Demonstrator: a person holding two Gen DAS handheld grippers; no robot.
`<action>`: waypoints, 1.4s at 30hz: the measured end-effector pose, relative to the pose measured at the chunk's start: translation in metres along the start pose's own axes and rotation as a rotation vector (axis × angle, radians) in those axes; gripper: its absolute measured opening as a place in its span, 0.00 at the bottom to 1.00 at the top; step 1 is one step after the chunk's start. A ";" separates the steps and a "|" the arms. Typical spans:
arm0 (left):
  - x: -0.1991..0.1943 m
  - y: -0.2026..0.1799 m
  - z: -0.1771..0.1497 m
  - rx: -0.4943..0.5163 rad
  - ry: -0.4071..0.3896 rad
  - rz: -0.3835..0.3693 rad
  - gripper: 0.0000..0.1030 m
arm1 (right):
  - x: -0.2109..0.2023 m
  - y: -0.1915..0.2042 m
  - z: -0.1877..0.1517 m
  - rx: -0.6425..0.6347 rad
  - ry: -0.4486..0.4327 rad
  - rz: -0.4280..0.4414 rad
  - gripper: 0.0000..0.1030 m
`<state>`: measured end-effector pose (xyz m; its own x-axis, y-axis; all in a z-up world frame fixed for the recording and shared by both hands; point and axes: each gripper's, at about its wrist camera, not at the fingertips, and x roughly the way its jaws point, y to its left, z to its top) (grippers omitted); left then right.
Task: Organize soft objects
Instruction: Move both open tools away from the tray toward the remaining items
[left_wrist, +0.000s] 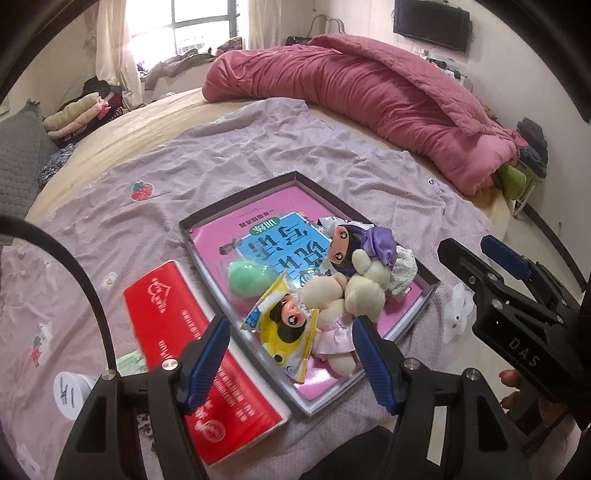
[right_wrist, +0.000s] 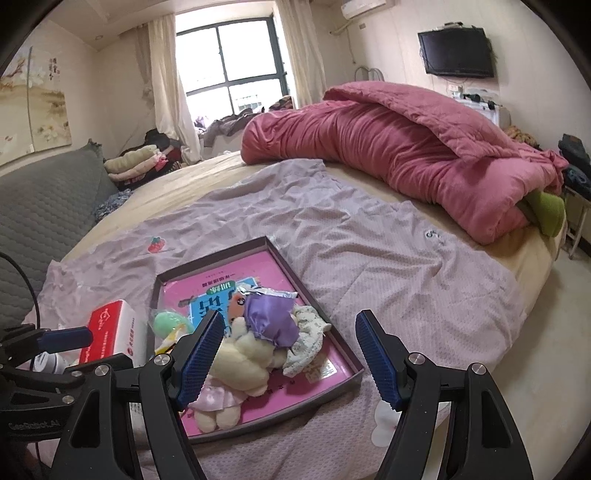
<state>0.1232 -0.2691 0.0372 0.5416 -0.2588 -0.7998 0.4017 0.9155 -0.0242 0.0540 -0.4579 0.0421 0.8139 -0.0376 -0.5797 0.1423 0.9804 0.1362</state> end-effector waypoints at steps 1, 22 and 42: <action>-0.003 0.002 -0.001 -0.005 -0.004 0.002 0.67 | -0.002 0.003 0.000 -0.005 -0.004 -0.001 0.73; -0.066 0.052 -0.019 -0.105 -0.090 0.038 0.67 | -0.041 0.058 0.012 -0.132 -0.068 0.054 0.73; -0.107 0.117 -0.068 -0.221 -0.106 0.085 0.67 | -0.067 0.121 0.006 -0.243 -0.059 0.213 0.74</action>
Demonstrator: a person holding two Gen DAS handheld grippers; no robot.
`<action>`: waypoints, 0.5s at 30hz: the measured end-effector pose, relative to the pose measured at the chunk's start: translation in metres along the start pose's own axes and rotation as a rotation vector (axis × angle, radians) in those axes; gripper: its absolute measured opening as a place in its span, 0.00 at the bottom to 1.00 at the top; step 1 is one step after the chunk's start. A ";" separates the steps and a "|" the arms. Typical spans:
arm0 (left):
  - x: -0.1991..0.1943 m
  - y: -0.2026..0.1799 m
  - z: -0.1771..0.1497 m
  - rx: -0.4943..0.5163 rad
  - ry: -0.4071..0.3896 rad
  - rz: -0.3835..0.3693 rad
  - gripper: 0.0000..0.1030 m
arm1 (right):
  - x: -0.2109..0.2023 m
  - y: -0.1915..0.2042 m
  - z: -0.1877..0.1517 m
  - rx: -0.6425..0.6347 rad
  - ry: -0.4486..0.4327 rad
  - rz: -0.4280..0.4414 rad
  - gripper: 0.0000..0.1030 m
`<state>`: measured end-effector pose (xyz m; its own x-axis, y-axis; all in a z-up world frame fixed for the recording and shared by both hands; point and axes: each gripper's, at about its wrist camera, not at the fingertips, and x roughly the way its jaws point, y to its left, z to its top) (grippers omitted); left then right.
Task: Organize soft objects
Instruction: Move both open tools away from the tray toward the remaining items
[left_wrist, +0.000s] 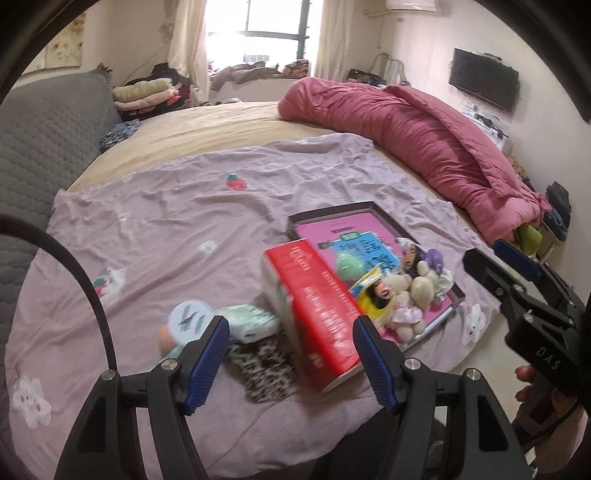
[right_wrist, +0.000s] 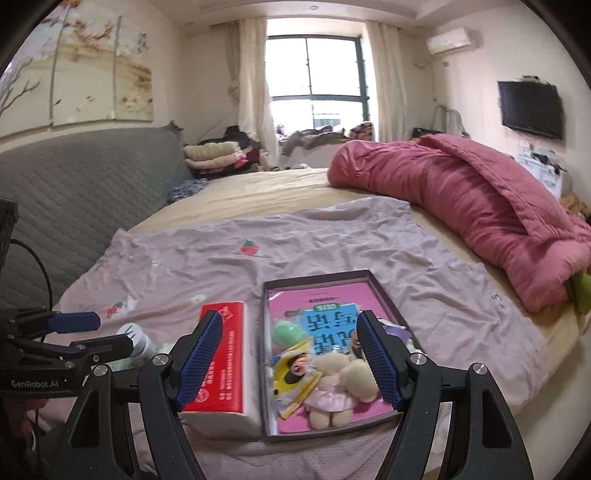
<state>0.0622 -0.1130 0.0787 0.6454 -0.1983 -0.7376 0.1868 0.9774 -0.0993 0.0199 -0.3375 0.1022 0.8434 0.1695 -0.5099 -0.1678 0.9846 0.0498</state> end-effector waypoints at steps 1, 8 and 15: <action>-0.001 0.008 -0.003 -0.014 0.002 0.008 0.67 | 0.000 0.004 0.000 -0.007 0.003 0.009 0.74; -0.009 0.071 -0.020 -0.136 0.016 0.062 0.67 | 0.004 0.036 -0.003 -0.081 0.019 0.054 0.74; -0.015 0.118 -0.037 -0.204 0.028 0.119 0.67 | 0.005 0.069 -0.008 -0.171 0.033 0.104 0.74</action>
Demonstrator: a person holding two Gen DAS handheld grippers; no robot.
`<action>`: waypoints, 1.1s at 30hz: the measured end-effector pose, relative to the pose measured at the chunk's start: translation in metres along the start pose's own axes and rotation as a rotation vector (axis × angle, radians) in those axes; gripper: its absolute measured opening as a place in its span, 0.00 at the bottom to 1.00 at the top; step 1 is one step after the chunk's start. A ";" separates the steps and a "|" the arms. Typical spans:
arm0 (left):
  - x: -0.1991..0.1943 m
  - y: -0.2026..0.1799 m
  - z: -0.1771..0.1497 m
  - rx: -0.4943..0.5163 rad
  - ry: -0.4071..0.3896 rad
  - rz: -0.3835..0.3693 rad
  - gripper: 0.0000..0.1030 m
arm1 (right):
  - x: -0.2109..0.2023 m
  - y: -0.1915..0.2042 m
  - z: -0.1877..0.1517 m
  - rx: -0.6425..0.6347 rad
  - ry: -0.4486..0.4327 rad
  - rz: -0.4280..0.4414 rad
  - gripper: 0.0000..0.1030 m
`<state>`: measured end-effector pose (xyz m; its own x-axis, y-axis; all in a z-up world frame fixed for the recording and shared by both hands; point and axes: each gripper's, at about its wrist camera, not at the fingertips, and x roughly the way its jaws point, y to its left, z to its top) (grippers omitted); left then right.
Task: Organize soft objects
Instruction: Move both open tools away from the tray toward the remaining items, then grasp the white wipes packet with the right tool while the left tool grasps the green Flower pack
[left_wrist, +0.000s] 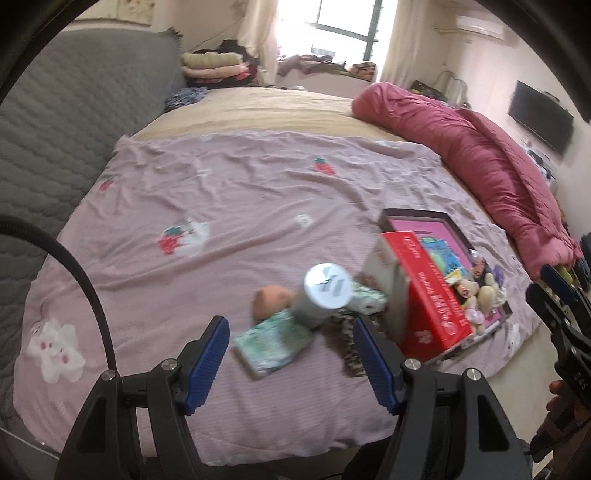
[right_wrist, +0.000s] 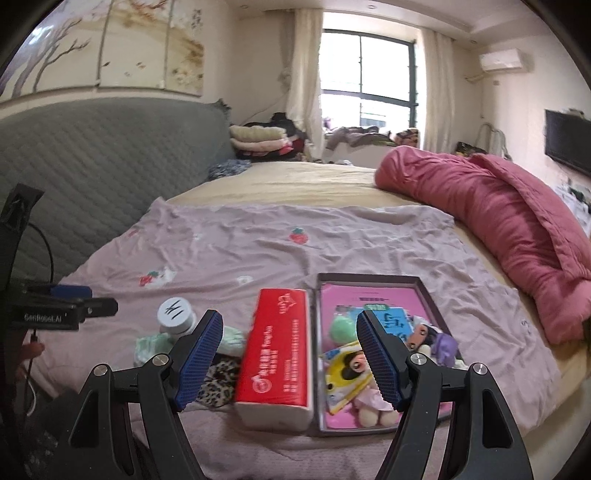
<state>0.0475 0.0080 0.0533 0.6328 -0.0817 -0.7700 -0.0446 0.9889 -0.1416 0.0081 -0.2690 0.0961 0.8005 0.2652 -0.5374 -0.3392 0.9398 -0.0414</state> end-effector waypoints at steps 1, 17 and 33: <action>0.000 0.005 -0.002 -0.009 0.003 0.004 0.67 | 0.001 0.004 -0.001 -0.015 0.003 0.006 0.74; 0.026 0.040 -0.039 -0.058 0.106 -0.034 0.67 | 0.017 0.051 -0.013 -0.129 0.046 0.083 0.74; 0.102 0.023 -0.035 0.157 0.169 -0.049 0.71 | 0.057 0.060 -0.031 -0.162 0.123 0.129 0.74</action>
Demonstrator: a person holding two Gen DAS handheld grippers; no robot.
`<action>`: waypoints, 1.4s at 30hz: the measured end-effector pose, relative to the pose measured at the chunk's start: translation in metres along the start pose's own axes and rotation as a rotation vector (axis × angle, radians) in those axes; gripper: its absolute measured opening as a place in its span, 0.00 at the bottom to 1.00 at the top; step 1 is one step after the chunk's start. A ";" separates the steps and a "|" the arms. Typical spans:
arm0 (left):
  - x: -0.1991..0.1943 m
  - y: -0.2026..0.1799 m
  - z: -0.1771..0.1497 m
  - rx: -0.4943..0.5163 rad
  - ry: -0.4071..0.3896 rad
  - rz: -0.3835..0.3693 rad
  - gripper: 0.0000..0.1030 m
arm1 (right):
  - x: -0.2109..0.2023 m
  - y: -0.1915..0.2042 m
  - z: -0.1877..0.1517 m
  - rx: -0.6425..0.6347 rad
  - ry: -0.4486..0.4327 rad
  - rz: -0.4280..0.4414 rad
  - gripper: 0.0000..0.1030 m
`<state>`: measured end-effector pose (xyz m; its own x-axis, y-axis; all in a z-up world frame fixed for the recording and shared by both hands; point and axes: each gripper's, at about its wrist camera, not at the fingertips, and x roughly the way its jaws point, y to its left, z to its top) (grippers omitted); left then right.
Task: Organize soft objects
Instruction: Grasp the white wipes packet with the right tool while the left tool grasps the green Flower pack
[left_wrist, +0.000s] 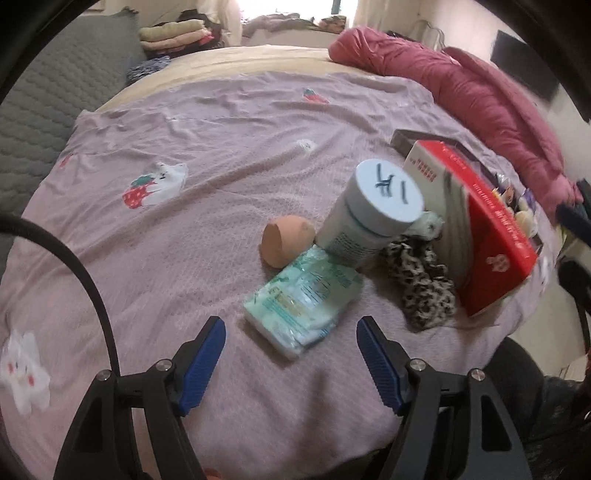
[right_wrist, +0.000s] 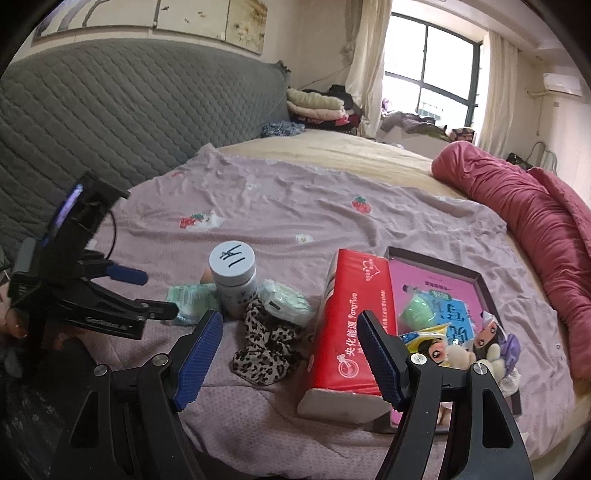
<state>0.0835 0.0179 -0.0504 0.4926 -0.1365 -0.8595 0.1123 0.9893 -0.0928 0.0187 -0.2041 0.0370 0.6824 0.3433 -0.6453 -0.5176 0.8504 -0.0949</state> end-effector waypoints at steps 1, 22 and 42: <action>0.005 0.000 0.002 0.011 0.012 -0.004 0.71 | 0.006 0.000 0.001 -0.012 0.014 0.004 0.74; 0.047 0.005 0.011 0.070 0.040 -0.092 0.71 | 0.131 0.029 0.016 -0.457 0.240 -0.111 0.74; 0.058 0.011 0.012 0.029 0.035 -0.157 0.71 | 0.145 0.024 0.027 -0.356 0.232 -0.044 0.17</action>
<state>0.1238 0.0200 -0.0948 0.4371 -0.2868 -0.8525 0.2101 0.9541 -0.2132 0.1193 -0.1233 -0.0386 0.5942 0.1764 -0.7847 -0.6646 0.6572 -0.3556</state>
